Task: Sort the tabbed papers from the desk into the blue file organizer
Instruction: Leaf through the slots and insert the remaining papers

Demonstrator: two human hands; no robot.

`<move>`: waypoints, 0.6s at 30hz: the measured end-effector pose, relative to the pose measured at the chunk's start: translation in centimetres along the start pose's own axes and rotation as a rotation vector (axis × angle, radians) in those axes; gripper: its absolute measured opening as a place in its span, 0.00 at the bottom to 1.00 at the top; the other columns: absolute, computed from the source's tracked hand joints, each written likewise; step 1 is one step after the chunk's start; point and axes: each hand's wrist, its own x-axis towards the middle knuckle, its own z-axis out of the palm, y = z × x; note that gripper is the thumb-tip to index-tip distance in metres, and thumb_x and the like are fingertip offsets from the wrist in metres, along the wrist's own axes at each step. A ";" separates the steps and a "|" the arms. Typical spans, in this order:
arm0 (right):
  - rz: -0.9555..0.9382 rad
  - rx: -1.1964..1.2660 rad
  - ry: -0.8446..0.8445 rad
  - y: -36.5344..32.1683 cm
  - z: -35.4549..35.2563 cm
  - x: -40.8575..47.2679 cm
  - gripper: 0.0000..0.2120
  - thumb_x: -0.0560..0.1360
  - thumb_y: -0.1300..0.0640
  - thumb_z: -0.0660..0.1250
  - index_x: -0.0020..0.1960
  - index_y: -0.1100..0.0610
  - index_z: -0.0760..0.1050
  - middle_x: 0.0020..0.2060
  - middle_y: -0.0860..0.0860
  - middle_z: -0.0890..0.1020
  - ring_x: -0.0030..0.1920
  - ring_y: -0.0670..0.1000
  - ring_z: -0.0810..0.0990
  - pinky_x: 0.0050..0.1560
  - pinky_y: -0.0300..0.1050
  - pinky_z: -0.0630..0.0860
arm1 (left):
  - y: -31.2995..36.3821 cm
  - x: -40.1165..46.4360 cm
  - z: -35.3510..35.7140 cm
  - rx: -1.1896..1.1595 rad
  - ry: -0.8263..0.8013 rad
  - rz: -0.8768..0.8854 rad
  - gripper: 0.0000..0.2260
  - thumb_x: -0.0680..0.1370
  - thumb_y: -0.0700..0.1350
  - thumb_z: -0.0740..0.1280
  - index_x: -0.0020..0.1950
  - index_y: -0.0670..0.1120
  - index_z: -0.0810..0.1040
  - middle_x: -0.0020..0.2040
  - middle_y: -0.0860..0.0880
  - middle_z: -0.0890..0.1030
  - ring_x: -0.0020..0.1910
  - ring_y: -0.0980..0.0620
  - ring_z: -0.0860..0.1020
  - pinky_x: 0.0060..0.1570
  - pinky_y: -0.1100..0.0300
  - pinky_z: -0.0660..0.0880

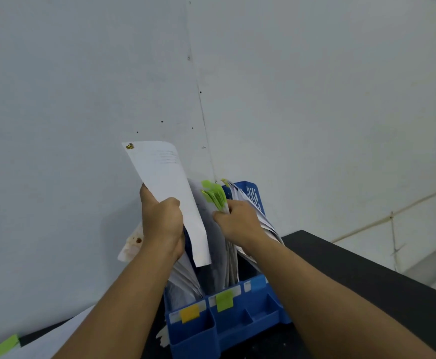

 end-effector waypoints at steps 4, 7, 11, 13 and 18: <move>0.012 0.007 -0.010 0.2 -0.1 0.2 0.09 0.73 0.54 0.65 0.41 0.60 0.77 0.32 0.53 0.79 0.34 0.51 0.74 0.35 0.45 0.71 | -1.0 0.2 -0.2 0.064 0.030 0.071 0.30 0.75 0.28 0.55 0.73 0.52 0.64 0.63 0.52 0.75 0.61 0.49 0.74 0.61 0.51 0.73; 0.008 -0.011 -0.014 0.1 -0.1 0.2 0.08 0.73 0.54 0.65 0.42 0.59 0.78 0.32 0.51 0.79 0.34 0.51 0.74 0.35 0.44 0.71 | -2.8 0.2 -0.2 0.286 0.038 0.113 0.31 0.76 0.31 0.55 0.76 0.53 0.59 0.69 0.52 0.71 0.66 0.48 0.71 0.65 0.51 0.69; -0.005 -0.012 -0.016 0.0 0.3 0.2 0.08 0.73 0.55 0.65 0.40 0.58 0.77 0.32 0.53 0.79 0.33 0.52 0.73 0.34 0.45 0.71 | -5.4 0.1 -0.5 0.481 0.012 -0.002 0.24 0.81 0.39 0.56 0.76 0.52 0.58 0.70 0.48 0.70 0.62 0.46 0.71 0.57 0.56 0.67; -0.017 -0.016 -0.008 -0.1 0.4 0.2 0.08 0.73 0.55 0.65 0.39 0.58 0.76 0.34 0.56 0.81 0.33 0.52 0.73 0.35 0.46 0.71 | -6.6 -0.2 -0.7 0.548 -0.043 -0.086 0.21 0.81 0.40 0.56 0.75 0.49 0.60 0.66 0.46 0.72 0.56 0.47 0.71 0.53 0.56 0.67; -0.046 -0.069 0.019 -0.3 0.4 -0.3 0.15 0.73 0.56 0.66 0.29 0.52 0.68 0.26 0.48 0.73 0.31 0.50 0.70 0.31 0.43 0.66 | -8.0 -1.0 -0.5 0.644 -0.211 -0.218 0.17 0.78 0.38 0.57 0.64 0.46 0.74 0.50 0.43 0.80 0.46 0.44 0.78 0.45 0.50 0.79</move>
